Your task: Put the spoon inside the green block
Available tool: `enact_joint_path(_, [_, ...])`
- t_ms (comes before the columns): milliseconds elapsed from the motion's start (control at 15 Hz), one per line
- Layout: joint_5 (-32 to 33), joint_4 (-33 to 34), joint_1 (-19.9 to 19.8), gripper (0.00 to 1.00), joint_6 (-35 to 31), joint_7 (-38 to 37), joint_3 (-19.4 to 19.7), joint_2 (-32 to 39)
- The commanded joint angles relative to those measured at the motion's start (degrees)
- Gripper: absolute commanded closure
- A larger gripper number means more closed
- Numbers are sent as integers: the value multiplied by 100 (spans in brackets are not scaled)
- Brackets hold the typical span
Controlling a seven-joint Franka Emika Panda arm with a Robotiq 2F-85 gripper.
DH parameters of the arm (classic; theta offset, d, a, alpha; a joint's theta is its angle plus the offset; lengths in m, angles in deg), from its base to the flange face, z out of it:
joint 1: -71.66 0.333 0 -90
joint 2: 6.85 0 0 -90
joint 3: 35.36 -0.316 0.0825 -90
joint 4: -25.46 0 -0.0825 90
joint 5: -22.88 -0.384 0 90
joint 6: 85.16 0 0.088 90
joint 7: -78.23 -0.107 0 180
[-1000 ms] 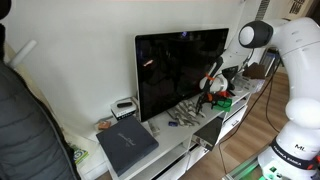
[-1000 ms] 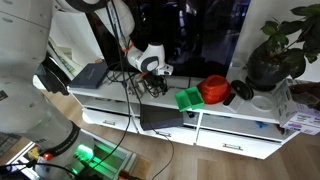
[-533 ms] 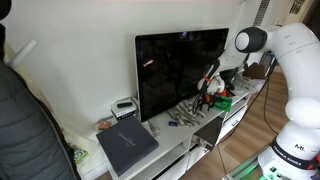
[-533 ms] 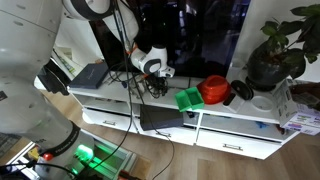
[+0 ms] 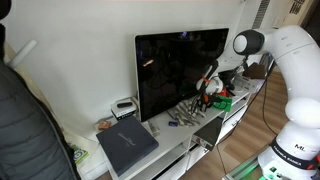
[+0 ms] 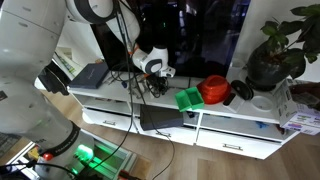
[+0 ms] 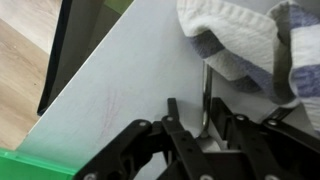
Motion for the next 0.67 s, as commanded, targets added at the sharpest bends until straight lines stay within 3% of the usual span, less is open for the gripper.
enact_joint_path(0, [-141, 185, 19, 77, 123, -36, -6, 126])
enact_joint_path(133, [-130, 170, 34, 95, 116, -38, 3, 103])
enact_joint_path(200, [-127, 155, 36, 98, 108, -32, 3, 82])
enact_joint_path(600, [-92, -58, 30, 98, -114, 51, 44, -184])
